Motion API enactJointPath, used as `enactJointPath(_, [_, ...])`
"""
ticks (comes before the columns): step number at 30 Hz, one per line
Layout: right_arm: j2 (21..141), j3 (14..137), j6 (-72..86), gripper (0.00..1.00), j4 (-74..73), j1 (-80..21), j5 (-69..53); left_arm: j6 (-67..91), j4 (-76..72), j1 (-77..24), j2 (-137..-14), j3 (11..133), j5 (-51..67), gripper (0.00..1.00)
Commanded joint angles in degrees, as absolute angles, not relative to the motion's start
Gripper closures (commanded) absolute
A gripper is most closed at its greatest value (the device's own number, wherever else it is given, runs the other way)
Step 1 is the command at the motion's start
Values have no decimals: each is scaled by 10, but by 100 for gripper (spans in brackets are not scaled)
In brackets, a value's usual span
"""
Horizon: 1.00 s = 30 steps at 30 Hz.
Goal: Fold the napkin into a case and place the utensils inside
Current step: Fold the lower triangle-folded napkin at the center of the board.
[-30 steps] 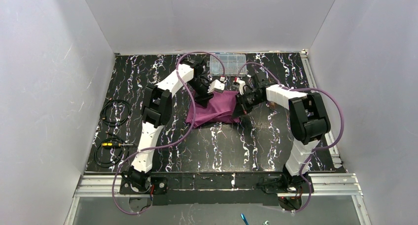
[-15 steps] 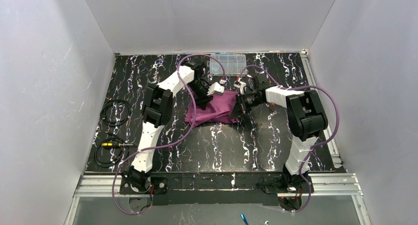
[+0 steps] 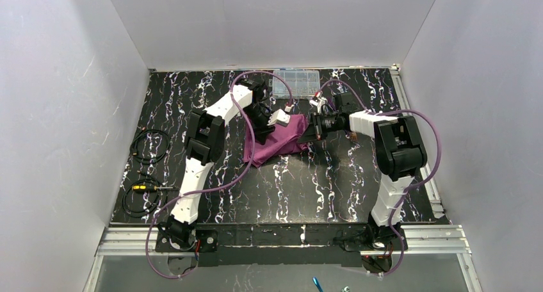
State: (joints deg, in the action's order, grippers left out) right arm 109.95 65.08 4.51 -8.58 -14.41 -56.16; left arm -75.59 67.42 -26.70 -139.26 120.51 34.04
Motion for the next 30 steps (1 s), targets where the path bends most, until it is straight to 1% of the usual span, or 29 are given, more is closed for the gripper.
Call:
enactJointPath(1, [1123,679,94,99,-34,-144,-581,-780,722,-267,-1408,1217,338,67])
enactJointPath(3, [1142,694,107,99,-46,-142,-561,-783,724,-267,-1409,1218,335,68])
enactJointPath(7, [1193,729,93,99,-122,-139,-497,-781,724,-267,-1407,1225,338,68])
enactJointPath(11, [1204,725,116,99,-124,-134,-451,-771,724,-265,-1401,1235,345,68])
enactJointPath(15, [1203,715,136,99,-108,-133,-431,-769,725,-266,-1388,1224,349,67])
enactJointPath(19, [1205,708,150,99,-99,-133,-425,-738,720,-262,-1381,1247,352,60])
enactJointPath(24, [1206,696,157,99,-97,-133,-403,-650,721,-253,-1354,1334,396,47])
enactJointPath(26, [1204,690,163,99,-86,-133,-401,-615,710,-263,-1323,1313,418,43])
enactJointPath(30, [1201,684,172,99,-79,-133,-397,-565,670,-304,-1280,1211,416,36])
